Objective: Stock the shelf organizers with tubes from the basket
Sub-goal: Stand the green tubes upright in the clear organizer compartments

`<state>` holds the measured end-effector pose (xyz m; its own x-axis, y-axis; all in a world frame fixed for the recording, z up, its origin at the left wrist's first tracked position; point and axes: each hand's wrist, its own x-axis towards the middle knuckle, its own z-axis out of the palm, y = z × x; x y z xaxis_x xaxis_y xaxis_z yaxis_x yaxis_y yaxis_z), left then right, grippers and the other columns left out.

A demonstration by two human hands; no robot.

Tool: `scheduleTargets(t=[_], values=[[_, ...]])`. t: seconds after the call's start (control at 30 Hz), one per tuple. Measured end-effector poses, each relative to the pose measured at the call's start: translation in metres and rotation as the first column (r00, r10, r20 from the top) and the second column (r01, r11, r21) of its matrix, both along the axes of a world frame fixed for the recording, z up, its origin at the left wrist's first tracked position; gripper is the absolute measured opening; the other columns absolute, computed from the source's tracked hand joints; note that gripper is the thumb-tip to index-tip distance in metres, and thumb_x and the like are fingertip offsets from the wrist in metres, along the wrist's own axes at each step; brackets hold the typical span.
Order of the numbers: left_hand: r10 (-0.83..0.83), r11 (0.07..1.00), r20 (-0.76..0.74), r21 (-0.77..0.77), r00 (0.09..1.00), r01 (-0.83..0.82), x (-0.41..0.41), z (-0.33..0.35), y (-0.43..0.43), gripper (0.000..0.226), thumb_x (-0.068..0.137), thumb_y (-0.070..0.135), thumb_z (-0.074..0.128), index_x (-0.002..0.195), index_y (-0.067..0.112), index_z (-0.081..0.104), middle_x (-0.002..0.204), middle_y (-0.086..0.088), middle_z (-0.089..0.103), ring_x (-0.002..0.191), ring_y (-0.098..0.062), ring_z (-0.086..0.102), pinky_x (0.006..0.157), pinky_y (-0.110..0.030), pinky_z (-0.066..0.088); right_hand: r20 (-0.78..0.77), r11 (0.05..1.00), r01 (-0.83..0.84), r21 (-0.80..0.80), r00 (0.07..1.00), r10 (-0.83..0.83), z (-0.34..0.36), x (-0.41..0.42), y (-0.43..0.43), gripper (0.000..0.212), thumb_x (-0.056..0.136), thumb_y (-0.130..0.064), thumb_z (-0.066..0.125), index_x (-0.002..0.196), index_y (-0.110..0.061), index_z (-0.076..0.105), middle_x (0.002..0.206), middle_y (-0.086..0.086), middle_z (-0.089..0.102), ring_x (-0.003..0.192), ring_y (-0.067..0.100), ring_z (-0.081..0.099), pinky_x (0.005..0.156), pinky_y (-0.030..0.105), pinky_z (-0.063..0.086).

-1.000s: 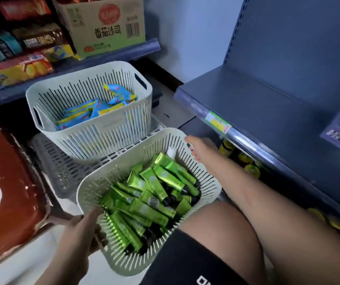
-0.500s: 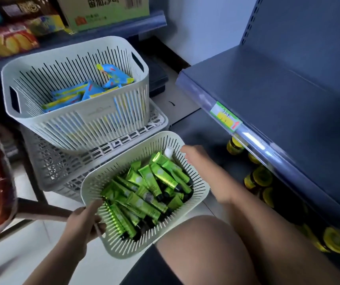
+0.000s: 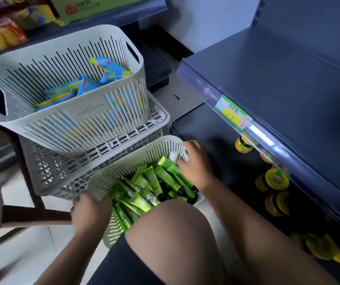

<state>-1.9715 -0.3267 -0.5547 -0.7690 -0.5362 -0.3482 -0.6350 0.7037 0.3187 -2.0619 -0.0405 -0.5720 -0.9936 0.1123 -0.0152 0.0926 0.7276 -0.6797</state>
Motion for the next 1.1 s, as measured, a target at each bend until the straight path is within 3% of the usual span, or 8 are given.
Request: scheduleTargets(t=[0.1, 0.17, 0.33, 0.47, 0.7, 0.8, 0.93, 1.1], values=[[-0.362, 0.928, -0.232, 0.001, 0.903, 0.372, -0.022, 0.003, 0.046, 0.024, 0.085, 0.021, 0.061, 0.107, 0.012, 0.061, 0.100, -0.008, 0.061, 0.092, -0.030, 0.059, 0.074, -0.037, 0.046, 0.080, 0.979, -0.139, 0.151, 0.989, 0.128, -0.017, 0.009, -0.009, 0.024, 0.078, -0.008, 0.063, 0.099, -0.017, 0.070, 0.097, 0.004, 0.067, 0.092, 0.026, 0.062, 0.076, 0.036, 0.054], [-0.441, 0.866, -0.124, 0.201, 0.889, 0.458, -0.041, -0.010, 0.080, 0.007, 0.088, 0.021, 0.062, 0.093, 0.017, 0.064, 0.086, 0.000, 0.062, 0.078, -0.019, 0.058, 0.065, -0.028, 0.039, 0.260, 0.957, -0.217, 0.195, 0.952, 0.163, -0.024, 0.019, -0.010, 0.021, 0.086, -0.014, 0.061, 0.105, -0.016, 0.068, 0.097, 0.005, 0.065, 0.089, 0.028, 0.065, 0.073, 0.034, 0.054], [-0.217, 0.922, 0.218, 0.365, 0.951, 0.127, -0.070, -0.077, 0.120, 0.023, 0.085, 0.021, 0.065, 0.068, 0.007, 0.060, 0.060, -0.006, 0.057, 0.056, -0.021, 0.055, 0.054, -0.027, 0.050, 0.462, 0.909, -0.272, 0.317, 0.881, 0.102, -0.044, 0.035, -0.004, 0.020, 0.092, -0.019, 0.061, 0.108, -0.011, 0.068, 0.106, 0.014, 0.065, 0.102, 0.033, 0.065, 0.078, 0.032, 0.048], [-0.105, 0.960, 0.229, 0.278, 0.968, 0.038, -0.066, -0.096, 0.130, 0.032, 0.078, 0.025, 0.079, 0.068, 0.011, 0.051, 0.063, -0.004, 0.053, 0.053, -0.017, 0.050, 0.042, -0.022, 0.033, 0.523, 0.899, -0.303, 0.317, 0.846, 0.100, -0.062, 0.031, -0.003, 0.021, 0.093, -0.019, 0.054, 0.108, -0.013, 0.068, 0.106, 0.008, 0.072, 0.109, 0.026, 0.064, 0.079, 0.029, 0.041], [-0.016, 0.915, 0.276, 0.391, 0.961, -0.097, -0.080, -0.096, 0.135, 0.040, 0.071, 0.016, 0.093, 0.069, 0.008, 0.054, 0.066, -0.007, 0.059, 0.058, -0.018, 0.057, 0.056, -0.027, 0.049, 0.638, 0.919, -0.334, 0.208, 0.759, 0.132, -0.064, 0.014, -0.008, 0.032, 0.098, -0.017, 0.058, 0.129, -0.010, 0.064, 0.129, 0.008, 0.065, 0.122, 0.030, 0.061, 0.094, 0.037, 0.051], [-0.106, 0.849, 0.217, 0.528, 0.970, -0.025, -0.072, -0.087, 0.134, 0.030, 0.072, 0.010, 0.091, 0.075, 0.004, 0.062, 0.066, -0.009, 0.064, 0.054, -0.016, 0.060, 0.047, -0.024, 0.049, 0.558, 0.959, -0.241, 0.146, 0.821, 0.121, -0.064, 0.017, -0.007, 0.028, 0.102, -0.015, 0.047, 0.121, -0.006, 0.066, 0.120, 0.013, 0.066, 0.113, 0.033, 0.063, 0.076, 0.033, 0.045], [-0.208, 0.807, -0.015, 0.563, 0.978, 0.180, -0.066, -0.057, 0.129, 0.023, 0.083, 0.018, 0.083, 0.089, 0.003, 0.066, 0.076, -0.007, 0.070, 0.068, -0.018, 0.065, 0.061, -0.033, 0.055, 0.264, 0.996, -0.085, 0.012, 0.961, 0.079, -0.041, 0.020, 0.002, 0.015, 0.096, -0.024, 0.057, 0.088, -0.011, 0.062, 0.090, 0.014, 0.067, 0.083, 0.034, 0.064, 0.064, 0.034, 0.041], [-0.142, 0.698, -0.336, 0.633, 0.931, 0.334, -0.072, 0.012, 0.121, 0.022, 0.092, 0.030, 0.075, 0.087, 0.009, 0.068, 0.073, -0.005, 0.067, 0.068, -0.024, 0.062, 0.063, -0.043, 0.053, 0.102, 0.966, 0.077, -0.246, 0.993, -0.053, 0.033, 0.016, 0.018, 0.032, 0.093, -0.026, 0.062, 0.073, -0.008, 0.044, 0.072, 0.015, 0.057, 0.066, 0.025, 0.037, 0.062, 0.038, 0.042]])
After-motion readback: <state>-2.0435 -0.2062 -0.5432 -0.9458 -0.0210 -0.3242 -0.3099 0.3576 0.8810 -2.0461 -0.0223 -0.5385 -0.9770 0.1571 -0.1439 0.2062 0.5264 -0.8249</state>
